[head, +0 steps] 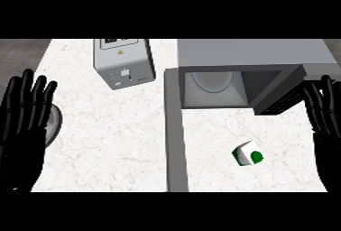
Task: Pick up the milk, place it into the microwave and close the microwave
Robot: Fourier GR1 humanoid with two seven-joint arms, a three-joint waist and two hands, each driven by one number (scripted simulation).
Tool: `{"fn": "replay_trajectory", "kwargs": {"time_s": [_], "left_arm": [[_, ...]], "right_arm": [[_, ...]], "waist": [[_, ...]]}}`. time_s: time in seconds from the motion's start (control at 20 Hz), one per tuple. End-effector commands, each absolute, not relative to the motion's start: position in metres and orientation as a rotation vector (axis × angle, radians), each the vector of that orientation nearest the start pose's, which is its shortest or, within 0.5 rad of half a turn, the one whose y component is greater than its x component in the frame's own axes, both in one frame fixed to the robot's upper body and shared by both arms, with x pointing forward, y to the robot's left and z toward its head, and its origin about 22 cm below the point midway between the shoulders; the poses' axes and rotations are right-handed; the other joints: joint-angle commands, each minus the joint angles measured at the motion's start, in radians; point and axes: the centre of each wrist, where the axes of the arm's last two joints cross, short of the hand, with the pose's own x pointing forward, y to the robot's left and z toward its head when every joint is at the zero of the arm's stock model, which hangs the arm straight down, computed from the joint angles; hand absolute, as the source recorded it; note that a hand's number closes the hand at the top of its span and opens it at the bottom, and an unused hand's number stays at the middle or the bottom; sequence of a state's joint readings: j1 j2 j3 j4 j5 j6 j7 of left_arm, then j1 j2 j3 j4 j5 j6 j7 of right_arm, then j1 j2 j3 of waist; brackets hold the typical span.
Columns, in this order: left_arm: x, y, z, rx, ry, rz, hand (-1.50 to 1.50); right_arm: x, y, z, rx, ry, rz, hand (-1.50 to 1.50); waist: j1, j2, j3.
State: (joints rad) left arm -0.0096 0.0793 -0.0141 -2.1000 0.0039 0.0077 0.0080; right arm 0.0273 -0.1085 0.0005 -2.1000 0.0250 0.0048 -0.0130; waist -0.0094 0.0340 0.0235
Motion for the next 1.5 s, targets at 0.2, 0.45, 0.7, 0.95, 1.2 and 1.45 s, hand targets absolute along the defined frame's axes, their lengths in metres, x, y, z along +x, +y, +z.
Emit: {"fn": "replay_trajectory", "kwargs": {"time_s": [0.2, 0.45, 0.7, 0.95, 1.2, 1.45], "left_arm": [[0.203, 0.271, 0.135, 0.042, -2.037, -0.147, -1.5], [0.192, 0.272, 0.132, -0.189, -1.982, 0.001, -1.5], [0.166, 0.301, 0.12, -0.198, -1.971, 0.026, -1.5], [0.137, 0.312, 0.143, -0.205, -1.955, 0.015, -1.5], [0.11, 0.335, 0.14, -0.174, -1.973, 0.03, -1.5], [0.097, 0.33, 0.149, -0.188, -1.973, 0.006, -1.5]], "right_arm": [[0.168, -0.253, 0.122, 0.046, -2.074, 0.24, -1.5], [0.149, -0.246, 0.13, 0.255, -2.046, 0.289, -1.5], [0.138, -0.248, 0.095, 0.226, -2.002, 0.271, -1.5], [0.158, -0.262, 0.106, 0.106, -1.981, 0.239, -1.5], [0.137, -0.245, 0.089, 0.064, -1.932, 0.276, -1.5], [0.156, -0.273, 0.056, -0.021, -1.861, 0.22, -1.5]], "waist": [[0.005, -0.037, -0.023], [0.007, -0.038, -0.023], [0.009, -0.036, -0.023], [0.015, -0.036, -0.023], [0.015, -0.037, -0.024], [0.018, -0.037, -0.023]]}}
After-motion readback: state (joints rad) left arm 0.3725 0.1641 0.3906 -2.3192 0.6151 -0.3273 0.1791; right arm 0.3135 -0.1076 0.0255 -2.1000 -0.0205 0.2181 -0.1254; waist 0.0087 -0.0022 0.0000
